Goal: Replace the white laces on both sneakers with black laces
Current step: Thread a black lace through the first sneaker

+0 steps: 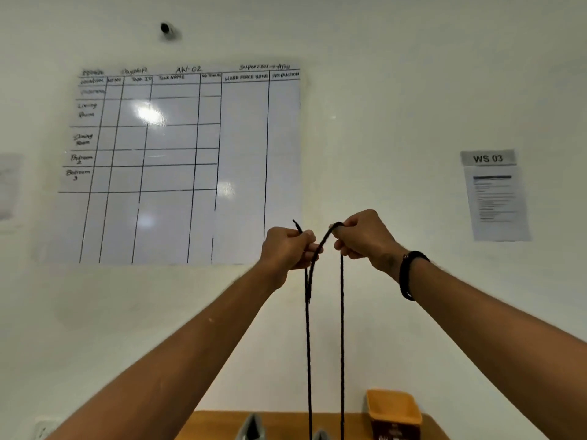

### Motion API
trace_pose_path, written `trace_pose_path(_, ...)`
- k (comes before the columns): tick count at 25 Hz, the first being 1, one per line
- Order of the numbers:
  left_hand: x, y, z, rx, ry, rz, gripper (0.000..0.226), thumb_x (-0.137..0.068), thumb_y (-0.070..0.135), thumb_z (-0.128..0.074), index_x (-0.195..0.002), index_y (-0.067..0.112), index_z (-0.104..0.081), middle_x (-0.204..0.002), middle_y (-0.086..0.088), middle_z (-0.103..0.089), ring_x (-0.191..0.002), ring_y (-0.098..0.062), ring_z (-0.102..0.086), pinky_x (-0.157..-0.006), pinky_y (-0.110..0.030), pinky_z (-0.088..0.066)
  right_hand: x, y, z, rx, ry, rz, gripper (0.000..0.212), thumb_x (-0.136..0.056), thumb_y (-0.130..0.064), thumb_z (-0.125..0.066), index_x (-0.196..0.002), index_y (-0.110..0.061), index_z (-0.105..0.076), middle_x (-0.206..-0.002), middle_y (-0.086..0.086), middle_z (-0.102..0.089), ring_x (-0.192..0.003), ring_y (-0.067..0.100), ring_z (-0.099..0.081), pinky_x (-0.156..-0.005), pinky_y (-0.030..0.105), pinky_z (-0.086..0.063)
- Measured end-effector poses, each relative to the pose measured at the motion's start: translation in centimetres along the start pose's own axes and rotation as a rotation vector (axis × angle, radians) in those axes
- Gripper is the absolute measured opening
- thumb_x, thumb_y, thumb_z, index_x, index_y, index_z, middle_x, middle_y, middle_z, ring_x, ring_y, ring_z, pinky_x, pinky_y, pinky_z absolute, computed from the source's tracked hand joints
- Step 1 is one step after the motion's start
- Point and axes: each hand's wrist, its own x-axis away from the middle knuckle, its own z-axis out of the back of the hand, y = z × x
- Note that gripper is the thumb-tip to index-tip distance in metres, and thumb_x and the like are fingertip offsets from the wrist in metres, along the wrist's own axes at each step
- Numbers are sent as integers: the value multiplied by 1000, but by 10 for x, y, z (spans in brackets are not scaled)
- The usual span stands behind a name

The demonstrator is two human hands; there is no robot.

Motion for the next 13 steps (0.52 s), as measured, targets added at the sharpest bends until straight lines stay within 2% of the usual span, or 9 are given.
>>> trace_pose_path(4, -11, 12, 5, -213, -24, -111, 30, -106, 29, -62, -104, 1, -75, -80, -8, -79, -56, -12, -67, -64, -27, -61, -9, -24, 11, -48, -4, -37, 38, -105, -31, -56, -91, 2, -68, -62, 3, -61, -50, 16, -44, -48, 24, -35)
trace_pose_path(6, -16, 17, 7, -320, -33, -163, 31, -105, 33, -63, -101, 5, -77, -74, -4, -79, -52, -11, -65, -63, -27, -60, -9, -40, 20, 62, -144, -108, 36, -105, -33, -58, -84, -4, -62, -60, -1, -53, -51, 14, -39, -45, 22, -31)
trace_pose_path(9, -20, 28, 9, -407, -25, -208, 29, -104, 34, -65, -98, 10, -79, -71, -2, -77, -49, -10, -63, -59, -24, -55, -14, -52, 26, 235, -373, -323, 35, -99, -37, -66, -74, -15, -56, -51, -4, -43, -47, 13, -34, -44, 22, -25)
trace_pose_path(11, -21, 34, 9, -442, -27, -222, 29, -103, 34, -65, -97, 10, -80, -70, -2, -77, -49, -10, -64, -59, -25, -55, -24, -51, 23, 79, -420, -372, 34, -99, -38, -67, -76, -15, -59, -51, -4, -49, -44, 11, -36, -42, 21, -27)
trace_pose_path(13, -20, 36, 7, -463, -38, -224, 32, -104, 35, -64, -97, 8, -80, -70, -3, -76, -50, -10, -64, -58, -25, -55, -30, -51, 18, -158, -402, -365, 30, -101, -38, -65, -88, -10, -66, -59, 0, -62, -46, 10, -49, -42, 20, -39)
